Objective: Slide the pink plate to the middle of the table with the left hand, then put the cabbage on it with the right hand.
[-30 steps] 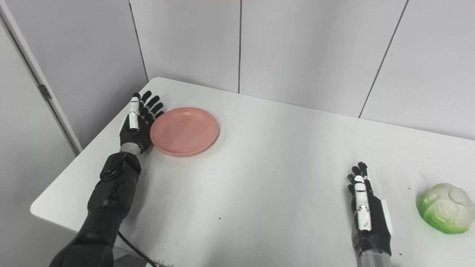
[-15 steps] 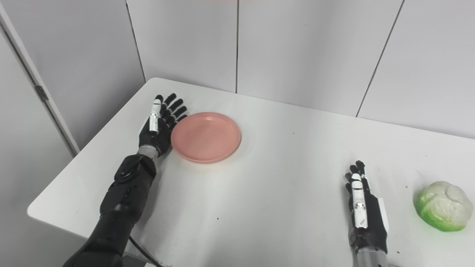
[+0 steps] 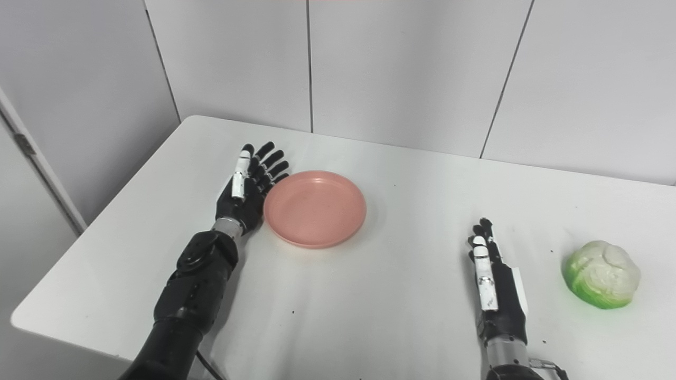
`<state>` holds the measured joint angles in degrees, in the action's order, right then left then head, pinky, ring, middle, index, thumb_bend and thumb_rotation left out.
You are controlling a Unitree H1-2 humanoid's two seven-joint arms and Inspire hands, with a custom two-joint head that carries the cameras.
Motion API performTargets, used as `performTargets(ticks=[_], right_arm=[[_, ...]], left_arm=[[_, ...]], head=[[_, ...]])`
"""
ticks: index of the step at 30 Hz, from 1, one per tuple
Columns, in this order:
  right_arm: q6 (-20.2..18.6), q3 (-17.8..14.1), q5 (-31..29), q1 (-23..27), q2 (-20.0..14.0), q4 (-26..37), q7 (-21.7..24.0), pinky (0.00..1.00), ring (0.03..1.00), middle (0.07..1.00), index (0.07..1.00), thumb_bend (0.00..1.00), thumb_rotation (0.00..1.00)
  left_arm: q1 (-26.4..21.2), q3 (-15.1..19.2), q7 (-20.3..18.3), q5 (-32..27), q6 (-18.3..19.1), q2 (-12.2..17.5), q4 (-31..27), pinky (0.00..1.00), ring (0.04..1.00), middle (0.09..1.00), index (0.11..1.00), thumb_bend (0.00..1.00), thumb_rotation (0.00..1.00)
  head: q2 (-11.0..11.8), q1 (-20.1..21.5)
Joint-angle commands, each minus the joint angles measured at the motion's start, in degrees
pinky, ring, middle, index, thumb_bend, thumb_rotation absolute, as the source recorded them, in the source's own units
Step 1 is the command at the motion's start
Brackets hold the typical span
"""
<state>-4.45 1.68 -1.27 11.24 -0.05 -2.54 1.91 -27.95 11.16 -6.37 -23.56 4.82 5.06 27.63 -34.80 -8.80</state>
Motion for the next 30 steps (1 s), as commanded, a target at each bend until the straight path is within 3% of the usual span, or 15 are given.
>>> performTargets(ticks=[1, 15, 30], right_arm=[[0.86, 0.58, 0.15, 1.46, 0.68, 1.18, 0.3, 0.95, 0.948, 0.957, 0.967, 0.19, 1.0], [0.53, 1.91, 0.84, 1.26, 1.01, 1.78, 0.08, 0.96, 0.955, 0.963, 0.97, 0.21, 1.0], [-1.07, 2.57, 2.2, 1.31, 2.68, 2.61, -0.89, 0.97, 0.952, 0.953, 0.961, 0.23, 1.0]], left_arm=[[0.0, -0.95, -0.28, 0.51, 2.25, -1.15, -1.37, 0.87, 0.877, 0.89, 0.878, 0.44, 1.0], [0.78, -6.39, -0.46, 3.69, 6.15, -6.78, -6.86, 0.87, 0.871, 0.879, 0.873, 0.44, 1.0], [3.16, -9.35, -0.81, 4.85, 9.72, -9.82, -13.34, 0.87, 0.872, 0.881, 0.879, 0.45, 1.0]], head=[[-0.11, 0.36], [-1.93, 4.68], [-3.75, 9.52]])
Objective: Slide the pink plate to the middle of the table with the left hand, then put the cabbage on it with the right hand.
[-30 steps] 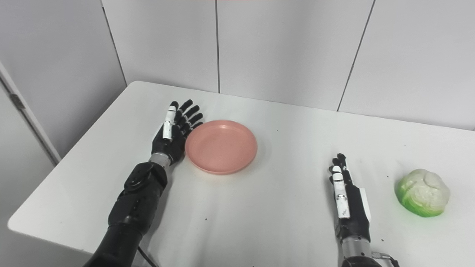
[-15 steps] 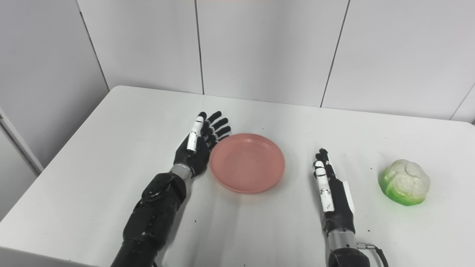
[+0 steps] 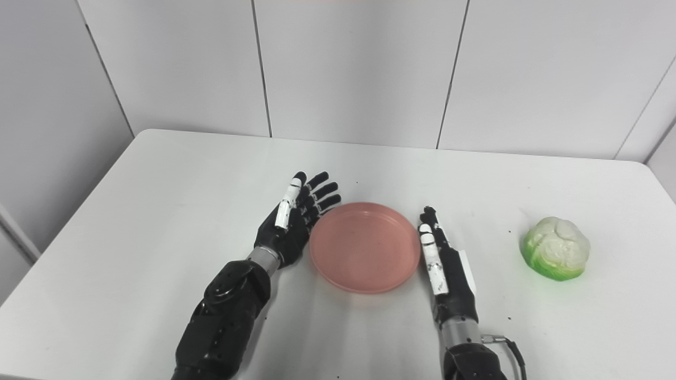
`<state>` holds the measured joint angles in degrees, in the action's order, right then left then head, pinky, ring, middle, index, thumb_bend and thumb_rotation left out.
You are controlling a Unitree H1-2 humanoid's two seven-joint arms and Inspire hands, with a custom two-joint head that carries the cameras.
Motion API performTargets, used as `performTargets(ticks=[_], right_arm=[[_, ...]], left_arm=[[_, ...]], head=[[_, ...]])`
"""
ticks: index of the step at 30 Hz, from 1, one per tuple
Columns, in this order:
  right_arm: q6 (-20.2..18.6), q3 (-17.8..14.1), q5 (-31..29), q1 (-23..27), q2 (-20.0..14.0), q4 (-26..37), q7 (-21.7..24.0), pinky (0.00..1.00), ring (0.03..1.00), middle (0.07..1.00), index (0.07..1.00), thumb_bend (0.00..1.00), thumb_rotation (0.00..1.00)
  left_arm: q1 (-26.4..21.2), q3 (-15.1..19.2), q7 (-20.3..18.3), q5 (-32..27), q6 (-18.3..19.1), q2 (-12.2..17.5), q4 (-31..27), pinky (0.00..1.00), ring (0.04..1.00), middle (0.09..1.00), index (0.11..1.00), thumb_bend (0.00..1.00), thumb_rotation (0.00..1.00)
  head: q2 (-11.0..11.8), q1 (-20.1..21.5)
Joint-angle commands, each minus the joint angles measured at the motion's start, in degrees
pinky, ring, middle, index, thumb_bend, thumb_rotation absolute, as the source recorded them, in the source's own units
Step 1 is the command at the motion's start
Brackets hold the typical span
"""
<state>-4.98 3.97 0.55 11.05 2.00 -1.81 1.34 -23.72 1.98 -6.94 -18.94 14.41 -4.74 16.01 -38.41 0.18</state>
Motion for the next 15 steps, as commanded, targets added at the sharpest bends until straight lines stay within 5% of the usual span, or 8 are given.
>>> performTargets(ticks=[1, 15], right_arm=[[-0.65, 0.3, 0.61, 1.52, 0.71, 1.89, -0.43, 0.97, 0.952, 0.952, 0.96, 0.23, 1.0], [-1.05, 0.3, 1.5, 1.98, 0.69, 2.02, -0.67, 0.98, 0.957, 0.954, 0.962, 0.23, 1.0]], left_arm=[[-1.0, -0.13, -0.37, 0.28, 0.15, 0.0, -1.78, 0.87, 0.872, 0.881, 0.88, 0.45, 1.0], [-0.03, -0.06, -1.54, 1.49, -1.48, 1.19, -2.13, 0.89, 0.88, 0.89, 0.884, 0.46, 1.0]], head=[[-0.16, 0.63], [-0.48, 4.74]])
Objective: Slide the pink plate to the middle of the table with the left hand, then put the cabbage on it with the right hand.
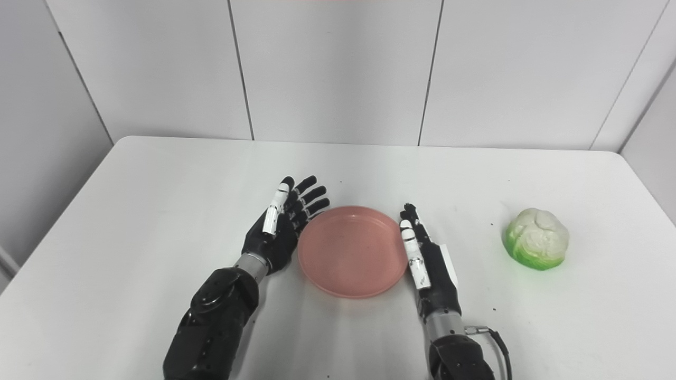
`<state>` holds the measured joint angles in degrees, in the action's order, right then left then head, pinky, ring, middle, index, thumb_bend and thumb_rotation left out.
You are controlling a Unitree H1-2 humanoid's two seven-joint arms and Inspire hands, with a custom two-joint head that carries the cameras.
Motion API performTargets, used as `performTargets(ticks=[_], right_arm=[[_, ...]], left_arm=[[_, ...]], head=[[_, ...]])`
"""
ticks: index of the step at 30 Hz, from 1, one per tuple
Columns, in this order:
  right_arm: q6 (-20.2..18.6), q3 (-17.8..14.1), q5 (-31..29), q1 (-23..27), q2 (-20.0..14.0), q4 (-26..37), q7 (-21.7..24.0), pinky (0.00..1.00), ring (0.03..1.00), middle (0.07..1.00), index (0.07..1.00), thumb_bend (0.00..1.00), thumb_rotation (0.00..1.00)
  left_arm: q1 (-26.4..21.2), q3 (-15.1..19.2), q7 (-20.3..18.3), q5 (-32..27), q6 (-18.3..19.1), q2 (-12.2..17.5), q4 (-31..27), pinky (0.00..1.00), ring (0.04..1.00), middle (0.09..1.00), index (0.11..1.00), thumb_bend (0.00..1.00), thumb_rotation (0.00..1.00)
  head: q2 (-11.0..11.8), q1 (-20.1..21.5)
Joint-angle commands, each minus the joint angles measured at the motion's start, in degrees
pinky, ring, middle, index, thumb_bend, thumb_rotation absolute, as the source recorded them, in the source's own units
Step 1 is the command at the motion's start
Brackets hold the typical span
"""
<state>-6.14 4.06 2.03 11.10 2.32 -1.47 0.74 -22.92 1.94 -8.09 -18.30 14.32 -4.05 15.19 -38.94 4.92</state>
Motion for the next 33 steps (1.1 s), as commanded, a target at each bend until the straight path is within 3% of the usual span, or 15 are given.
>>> performTargets(ticks=[1, 14, 28, 33], right_arm=[[0.17, 0.06, 0.06, 2.04, 0.36, 1.64, -0.12, 0.98, 0.957, 0.954, 0.964, 0.24, 1.0], [0.96, -1.01, 4.44, 4.09, -1.46, 1.61, -2.41, 0.95, 0.959, 0.957, 0.972, 0.24, 1.0], [2.89, -1.43, 11.32, 8.27, -5.08, 2.43, -5.34, 0.93, 0.947, 0.937, 0.944, 0.32, 1.0], [3.99, -1.56, 15.09, 10.07, -7.33, 4.49, -6.31, 0.87, 0.923, 0.926, 0.932, 0.37, 1.0]], left_arm=[[-0.7, -0.06, -0.48, 0.93, -1.56, 0.64, -1.35, 0.89, 0.88, 0.889, 0.884, 0.46, 1.0], [-0.1, 0.74, -1.92, 0.53, -3.38, 1.26, 0.28, 0.89, 0.884, 0.89, 0.885, 0.46, 1.0], [-0.43, 2.48, -4.63, -0.29, -6.07, 2.6, 4.56, 0.9, 0.882, 0.891, 0.882, 0.46, 1.0], [-0.71, 2.93, -5.94, -0.83, -6.72, 3.73, 6.13, 0.92, 0.892, 0.896, 0.889, 0.47, 1.0]], head=[[0.04, -0.01], [0.57, 4.25], [3.72, 12.34], [4.59, 15.02]])
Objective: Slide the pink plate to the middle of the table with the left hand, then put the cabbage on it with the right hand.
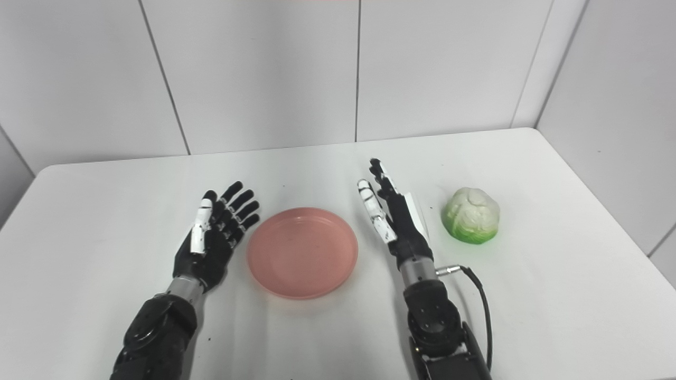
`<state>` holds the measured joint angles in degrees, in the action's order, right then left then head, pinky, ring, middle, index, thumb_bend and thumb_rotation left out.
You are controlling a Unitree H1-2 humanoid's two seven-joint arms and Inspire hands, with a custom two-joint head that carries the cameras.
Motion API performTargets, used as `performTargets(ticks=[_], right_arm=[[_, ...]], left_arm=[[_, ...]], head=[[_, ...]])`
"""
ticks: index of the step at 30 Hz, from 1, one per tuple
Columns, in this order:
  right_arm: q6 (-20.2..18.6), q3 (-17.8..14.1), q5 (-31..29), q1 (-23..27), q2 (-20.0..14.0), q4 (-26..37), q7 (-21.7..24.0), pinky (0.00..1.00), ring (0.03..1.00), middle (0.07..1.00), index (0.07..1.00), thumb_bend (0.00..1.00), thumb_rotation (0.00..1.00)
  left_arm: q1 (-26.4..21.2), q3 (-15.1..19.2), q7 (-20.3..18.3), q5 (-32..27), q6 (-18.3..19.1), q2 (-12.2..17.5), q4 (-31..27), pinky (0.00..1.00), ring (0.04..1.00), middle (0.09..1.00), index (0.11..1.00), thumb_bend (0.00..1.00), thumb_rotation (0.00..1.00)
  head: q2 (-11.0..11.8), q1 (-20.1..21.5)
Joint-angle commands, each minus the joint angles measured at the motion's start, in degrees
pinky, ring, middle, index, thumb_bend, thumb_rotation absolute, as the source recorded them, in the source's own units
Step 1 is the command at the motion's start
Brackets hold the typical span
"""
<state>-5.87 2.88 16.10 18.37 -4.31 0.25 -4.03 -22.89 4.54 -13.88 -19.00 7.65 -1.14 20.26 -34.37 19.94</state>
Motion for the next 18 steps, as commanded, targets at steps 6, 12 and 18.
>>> performTargets(ticks=[6, 12, 18], right_arm=[[2.03, -1.17, 4.28, 4.4, -3.25, 6.36, -2.28, 0.87, 0.915, 0.914, 0.915, 0.45, 1.0], [-2.95, -1.76, 10.62, 5.29, -5.15, 9.86, -2.43, 0.81, 0.873, 0.909, 0.904, 0.56, 0.96], [-6.74, -2.74, 17.98, 5.73, -6.43, 11.9, -3.49, 0.8, 0.861, 0.891, 0.907, 0.79, 0.82]], left_arm=[[-1.39, 1.15, -2.22, -0.92, -1.66, 2.28, 4.01, 0.91, 0.898, 0.902, 0.896, 0.47, 1.0], [-1.93, 1.77, -3.84, -1.73, -2.99, 3.48, 6.35, 0.91, 0.898, 0.905, 0.899, 0.47, 1.0], [-2.9, 2.86, -6.02, -2.85, -4.39, 4.59, 9.76, 0.9, 0.889, 0.899, 0.896, 0.47, 1.0]], head=[[0.89, 2.41], [1.41, 5.67], [1.57, 7.56]])
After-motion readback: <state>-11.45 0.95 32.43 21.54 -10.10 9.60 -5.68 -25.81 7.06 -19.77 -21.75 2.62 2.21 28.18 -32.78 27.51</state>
